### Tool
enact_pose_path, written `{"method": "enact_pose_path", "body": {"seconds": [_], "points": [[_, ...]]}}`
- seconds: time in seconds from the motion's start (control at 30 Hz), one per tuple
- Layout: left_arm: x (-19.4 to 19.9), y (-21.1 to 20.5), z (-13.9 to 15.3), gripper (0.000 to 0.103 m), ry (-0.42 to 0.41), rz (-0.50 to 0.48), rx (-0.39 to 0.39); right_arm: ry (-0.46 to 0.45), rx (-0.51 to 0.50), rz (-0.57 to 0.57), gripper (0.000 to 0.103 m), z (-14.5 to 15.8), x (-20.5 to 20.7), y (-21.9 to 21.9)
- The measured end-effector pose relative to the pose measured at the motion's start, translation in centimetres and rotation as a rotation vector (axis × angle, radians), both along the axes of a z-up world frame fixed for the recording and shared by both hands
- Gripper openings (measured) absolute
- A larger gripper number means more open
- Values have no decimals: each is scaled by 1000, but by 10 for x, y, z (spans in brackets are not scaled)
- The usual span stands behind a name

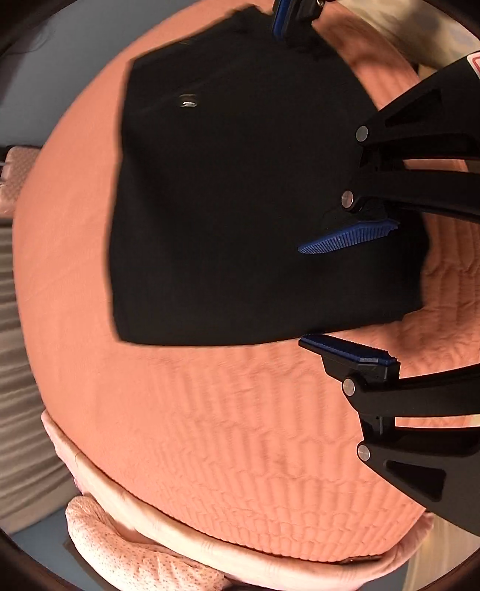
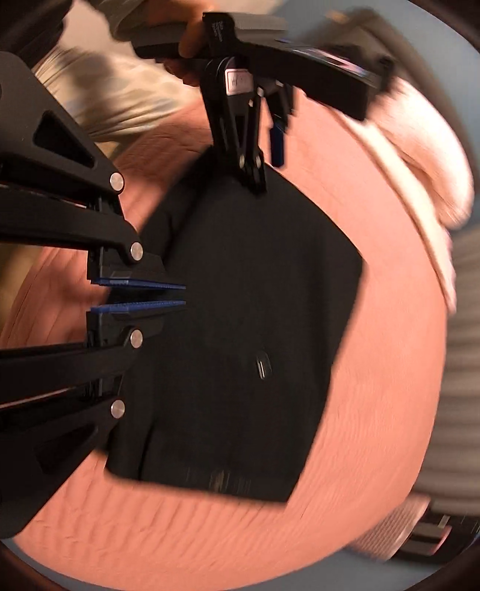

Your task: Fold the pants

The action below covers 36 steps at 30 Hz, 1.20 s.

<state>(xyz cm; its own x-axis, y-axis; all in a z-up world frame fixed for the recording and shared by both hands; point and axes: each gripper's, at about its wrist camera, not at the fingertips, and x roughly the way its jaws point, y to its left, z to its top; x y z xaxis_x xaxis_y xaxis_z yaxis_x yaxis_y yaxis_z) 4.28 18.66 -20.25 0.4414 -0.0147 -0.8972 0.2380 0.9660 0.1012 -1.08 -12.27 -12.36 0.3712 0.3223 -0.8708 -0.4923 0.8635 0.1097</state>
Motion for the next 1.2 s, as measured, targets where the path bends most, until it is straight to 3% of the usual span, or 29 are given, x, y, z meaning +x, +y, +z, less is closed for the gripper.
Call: {"method": "enact_pose_path", "body": {"seconds": [0.1, 0.17, 0.2, 0.27, 0.33, 0.4, 0.43, 0.5, 0.63, 0.7, 0.77, 0.83, 0.9, 0.97, 1.0, 1.1, 1.17, 1.2], "points": [[-20, 4, -10, 59, -23, 23, 6, 76, -19, 5, 0, -36, 5, 0], [-17, 7, -5, 60, 5, 33, -20, 197, 105, -77, 0, -49, 12, -23], [-16, 9, -2, 60, 23, 38, -25, 221, 92, -102, 0, -50, 11, -28], [-25, 2, 11, 60, 13, 46, -21, 197, 88, -140, 2, -36, 10, -32], [-24, -5, 21, 59, 6, 40, -28, 121, 158, -174, 2, -7, 20, -19], [-27, -13, 23, 60, 16, 26, -29, 90, 196, -200, 2, 3, 13, -21], [-26, -16, 20, 60, 24, 20, -18, 87, 183, -220, 2, -2, 19, -21], [-26, -21, 13, 60, 48, 11, 5, 128, 49, -253, 0, -38, 23, -22], [-23, -18, 8, 60, 58, 21, -3, 207, 182, -366, 0, -33, 16, -43], [-24, -21, 6, 61, 57, 24, 0, 146, 221, -407, 5, -10, 18, -43], [-22, -21, 4, 63, 57, 27, 8, 103, 168, -413, 3, -5, 35, -36], [-25, -20, 6, 65, 60, 31, 2, 125, 18, -419, 0, -31, 44, -37], [-25, -19, 5, 69, 59, 30, 4, 162, 186, -477, 0, -34, 38, -53], [-29, -21, 6, 71, 55, 27, 12, 181, 180, -524, 0, -22, 40, -54], [-28, -20, 5, 71, 55, 28, 11, 165, 171, -529, 5, -14, 39, -53], [-26, -22, 3, 73, 45, 17, 31, 127, 231, -507, 5, 0, 33, -53], [-25, -24, 2, 76, 34, 16, 55, 117, 152, -474, 5, -13, 46, -41], [-25, -24, 1, 76, 34, 15, 57, 136, 87, -476, 0, -34, 36, -58]]}}
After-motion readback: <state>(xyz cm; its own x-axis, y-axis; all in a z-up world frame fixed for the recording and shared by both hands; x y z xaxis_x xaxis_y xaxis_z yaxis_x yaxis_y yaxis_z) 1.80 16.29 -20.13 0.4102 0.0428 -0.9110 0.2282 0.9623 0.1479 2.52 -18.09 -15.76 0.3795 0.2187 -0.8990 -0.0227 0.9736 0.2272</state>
